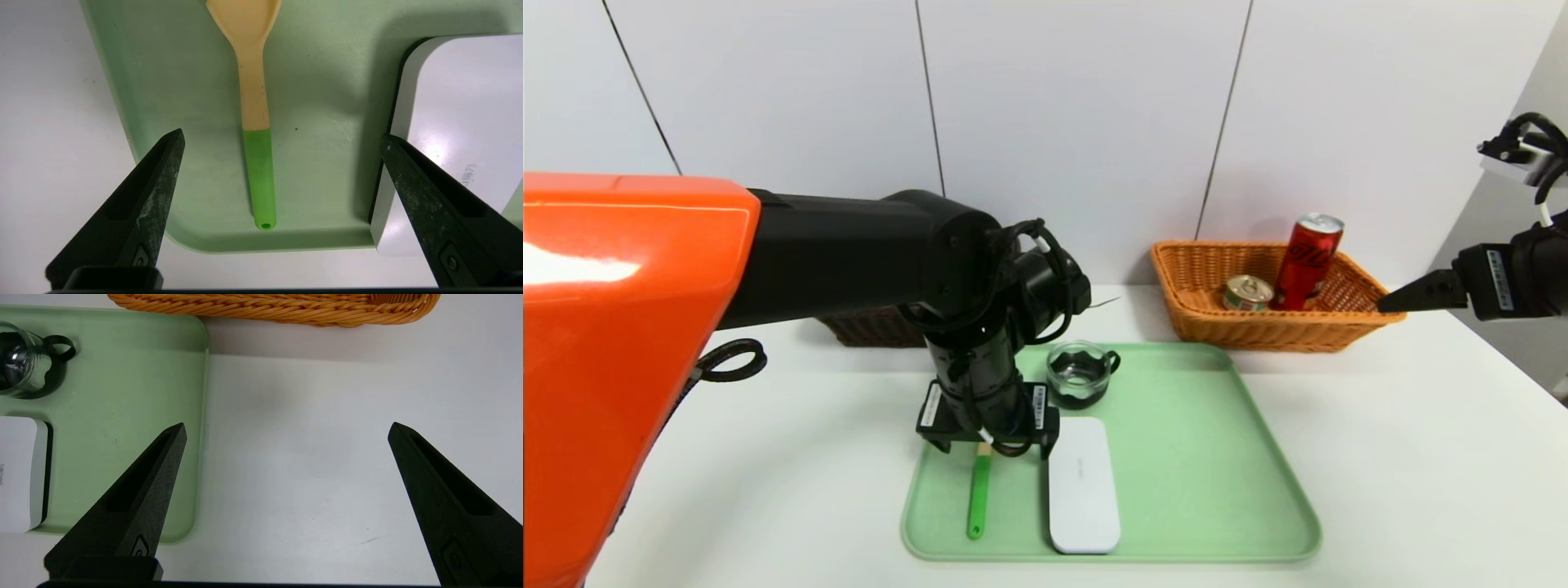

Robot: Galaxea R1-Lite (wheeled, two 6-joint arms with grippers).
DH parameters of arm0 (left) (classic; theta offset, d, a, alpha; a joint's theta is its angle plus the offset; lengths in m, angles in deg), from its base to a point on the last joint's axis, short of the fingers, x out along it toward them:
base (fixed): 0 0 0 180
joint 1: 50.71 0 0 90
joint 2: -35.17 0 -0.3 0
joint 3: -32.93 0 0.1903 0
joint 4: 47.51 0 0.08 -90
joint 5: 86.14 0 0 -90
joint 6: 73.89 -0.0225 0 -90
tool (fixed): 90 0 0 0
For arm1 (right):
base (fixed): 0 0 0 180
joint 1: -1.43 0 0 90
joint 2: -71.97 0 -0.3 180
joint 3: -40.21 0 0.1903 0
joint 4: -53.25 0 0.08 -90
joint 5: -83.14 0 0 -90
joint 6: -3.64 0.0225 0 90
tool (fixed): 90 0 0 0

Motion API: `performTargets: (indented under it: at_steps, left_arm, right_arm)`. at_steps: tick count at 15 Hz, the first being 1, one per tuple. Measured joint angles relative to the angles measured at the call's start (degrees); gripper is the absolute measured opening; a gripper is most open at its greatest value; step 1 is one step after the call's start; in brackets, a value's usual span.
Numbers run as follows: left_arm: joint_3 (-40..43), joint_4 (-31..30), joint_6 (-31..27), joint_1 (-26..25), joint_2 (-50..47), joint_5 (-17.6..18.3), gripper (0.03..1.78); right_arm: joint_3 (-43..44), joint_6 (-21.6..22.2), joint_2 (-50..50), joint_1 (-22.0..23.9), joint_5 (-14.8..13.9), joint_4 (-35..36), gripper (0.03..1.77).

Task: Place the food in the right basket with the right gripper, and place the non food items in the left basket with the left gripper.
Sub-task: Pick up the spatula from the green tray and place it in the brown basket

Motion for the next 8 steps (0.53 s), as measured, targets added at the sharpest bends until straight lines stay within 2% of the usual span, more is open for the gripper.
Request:
performTargets:
  at_steps: [8]
  left_arm:
    - [0.4,0.1,0.6,-1.1,1.3,0.2,1.69]
  right_arm:
    - [-0.8,-0.2,-0.2,0.5,0.0,0.1,1.7]
